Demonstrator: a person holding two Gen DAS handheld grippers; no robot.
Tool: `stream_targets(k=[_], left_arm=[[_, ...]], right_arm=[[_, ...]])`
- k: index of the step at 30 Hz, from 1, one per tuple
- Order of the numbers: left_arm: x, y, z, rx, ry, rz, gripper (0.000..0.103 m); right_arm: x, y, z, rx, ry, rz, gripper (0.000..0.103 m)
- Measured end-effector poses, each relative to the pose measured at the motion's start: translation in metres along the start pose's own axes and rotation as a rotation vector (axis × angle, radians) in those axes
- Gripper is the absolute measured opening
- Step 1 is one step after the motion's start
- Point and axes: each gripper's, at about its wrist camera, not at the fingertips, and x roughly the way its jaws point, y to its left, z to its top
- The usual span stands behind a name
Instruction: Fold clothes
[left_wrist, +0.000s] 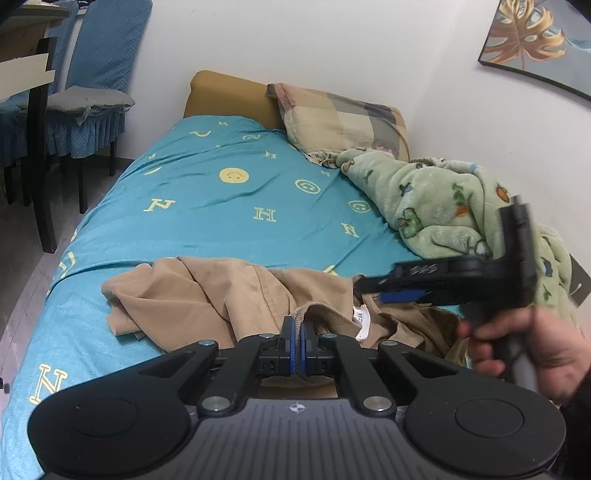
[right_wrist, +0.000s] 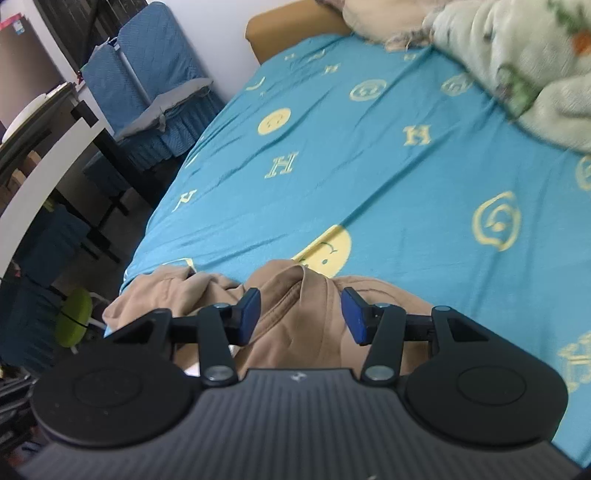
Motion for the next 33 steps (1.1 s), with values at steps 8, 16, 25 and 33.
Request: stream_targets(k=[8, 16, 25, 33], left_arm=[[-0.003, -0.004, 0.003, 0.019, -0.066, -0.009, 0.003], [-0.022, -0.012, 0.009, 0.018, -0.148, -0.053, 0.003], [-0.024, -0.030, -0.004, 0.072, -0.062, -0.091, 0.008], [0.007, -0.047, -0.017, 0.183, 0.026, 0.034, 0.063]], right_arm=[[0.027, 0.000, -0.002, -0.062, -0.022, -0.098, 0.008], [-0.106, -0.004, -0.005, 0.106, -0.491, -0.049, 0.008], [-0.186, 0.016, -0.065, 0.073, -0.667, -0.136, 0.008], [-0.181, 0.035, -0.069, -0.028, -0.681, -0.161, 0.008]])
